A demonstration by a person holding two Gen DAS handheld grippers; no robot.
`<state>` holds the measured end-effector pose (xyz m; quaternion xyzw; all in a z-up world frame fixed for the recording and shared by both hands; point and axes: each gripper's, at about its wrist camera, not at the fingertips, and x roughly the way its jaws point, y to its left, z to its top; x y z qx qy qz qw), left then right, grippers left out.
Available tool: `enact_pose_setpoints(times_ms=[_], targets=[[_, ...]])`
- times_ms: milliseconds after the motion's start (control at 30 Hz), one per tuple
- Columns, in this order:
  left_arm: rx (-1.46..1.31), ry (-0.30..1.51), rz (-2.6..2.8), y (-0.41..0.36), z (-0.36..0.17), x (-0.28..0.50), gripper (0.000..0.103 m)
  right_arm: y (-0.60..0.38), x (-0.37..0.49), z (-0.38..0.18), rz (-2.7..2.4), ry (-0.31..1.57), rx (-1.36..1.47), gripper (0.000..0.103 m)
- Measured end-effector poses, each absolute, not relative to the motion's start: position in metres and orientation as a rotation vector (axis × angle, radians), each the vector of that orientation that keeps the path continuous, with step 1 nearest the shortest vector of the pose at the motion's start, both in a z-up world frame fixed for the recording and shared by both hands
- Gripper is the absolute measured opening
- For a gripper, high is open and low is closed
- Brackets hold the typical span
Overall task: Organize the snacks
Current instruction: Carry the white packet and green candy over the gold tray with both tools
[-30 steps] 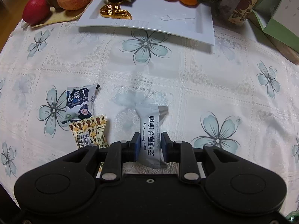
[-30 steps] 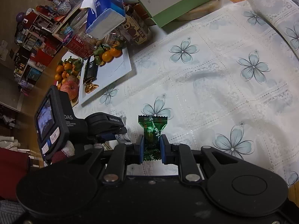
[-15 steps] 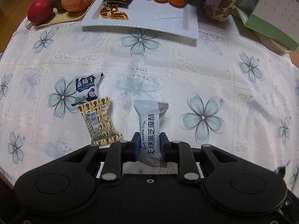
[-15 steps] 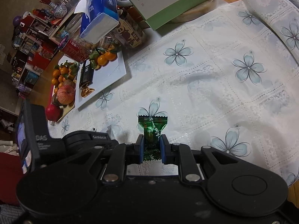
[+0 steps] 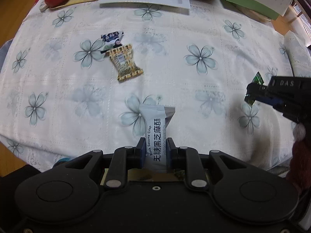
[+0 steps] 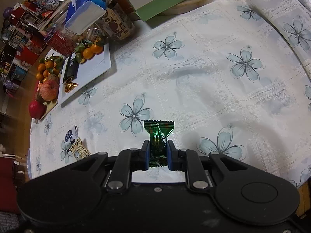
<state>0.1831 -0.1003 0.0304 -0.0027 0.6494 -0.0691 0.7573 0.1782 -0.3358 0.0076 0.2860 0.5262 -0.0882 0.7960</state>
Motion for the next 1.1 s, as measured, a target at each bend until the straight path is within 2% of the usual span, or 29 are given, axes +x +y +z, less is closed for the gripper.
enact_pose_setpoints(times_ms=[300,567,1100], targets=[[-0.02,1.4,-0.132,-0.058,0.035,0.129,0.029,-0.319,0.147,0.012,-0.167,1.089,0.536,0.019],[-0.048,1.376,-0.154,-0.037,0.031,0.103,0.029,-0.282,0.065,0.021,-0.025,1.015,0.543,0.019],[-0.093,1.366,-0.124,-0.018,0.009,0.077,0.029,-0.231,-0.054,-0.008,-0.077,1.136,0.581,0.019]])
